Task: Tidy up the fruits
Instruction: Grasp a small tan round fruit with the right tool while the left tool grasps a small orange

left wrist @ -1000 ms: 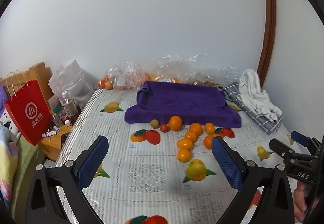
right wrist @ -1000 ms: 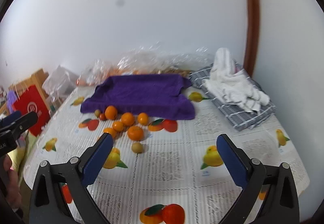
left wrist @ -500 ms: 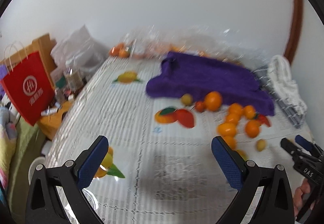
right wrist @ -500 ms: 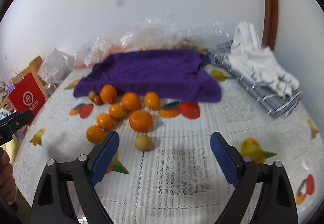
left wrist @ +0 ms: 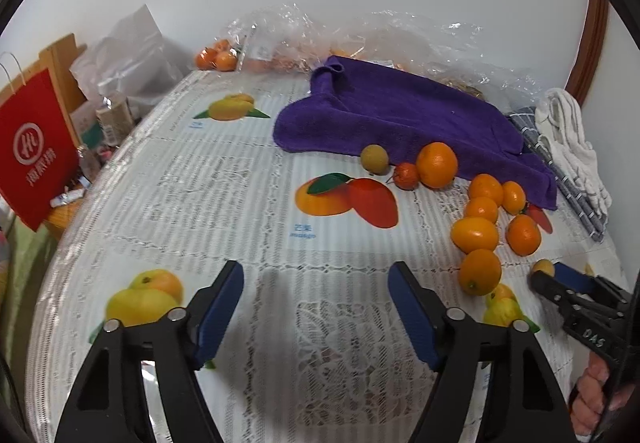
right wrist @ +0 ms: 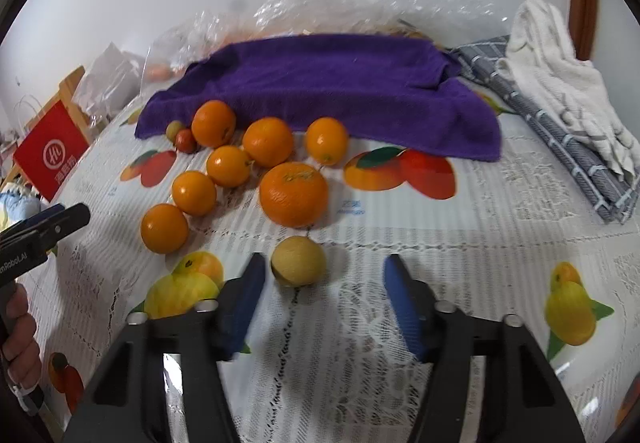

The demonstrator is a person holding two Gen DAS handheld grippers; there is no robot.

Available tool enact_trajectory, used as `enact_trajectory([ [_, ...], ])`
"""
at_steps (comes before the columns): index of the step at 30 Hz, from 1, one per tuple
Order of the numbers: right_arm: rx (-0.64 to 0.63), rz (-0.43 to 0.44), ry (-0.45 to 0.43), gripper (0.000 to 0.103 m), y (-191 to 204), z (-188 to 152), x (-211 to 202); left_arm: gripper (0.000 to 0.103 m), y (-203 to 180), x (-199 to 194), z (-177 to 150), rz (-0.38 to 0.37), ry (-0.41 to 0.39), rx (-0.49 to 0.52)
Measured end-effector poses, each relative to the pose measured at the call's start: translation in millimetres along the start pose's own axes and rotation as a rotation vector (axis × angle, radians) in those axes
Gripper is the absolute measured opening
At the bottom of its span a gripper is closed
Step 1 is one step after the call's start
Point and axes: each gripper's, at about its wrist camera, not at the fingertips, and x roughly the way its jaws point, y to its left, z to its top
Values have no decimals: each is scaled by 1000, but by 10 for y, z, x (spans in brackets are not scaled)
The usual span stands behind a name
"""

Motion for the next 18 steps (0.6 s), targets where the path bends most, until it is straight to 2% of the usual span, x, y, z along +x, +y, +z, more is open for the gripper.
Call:
enact_trajectory([
  [2, -22, 5, -3, 45, 36, 7, 9, 69, 0, 17, 8, -34, 12, -16],
  [4, -46, 17, 0, 29, 77, 17, 19, 65, -33, 24, 11, -61, 20, -14],
  [8, -67, 27, -2, 29, 65, 16, -5, 62, -195, 34, -14, -134, 29, 16],
  [14, -55, -41, -42, 29, -229, 41, -137, 62, -531, 111, -15, -270, 72, 39],
  [18, -9, -70, -58, 29, -481, 25, -160, 60, -757, 180, -48, -244, 87, 79],
])
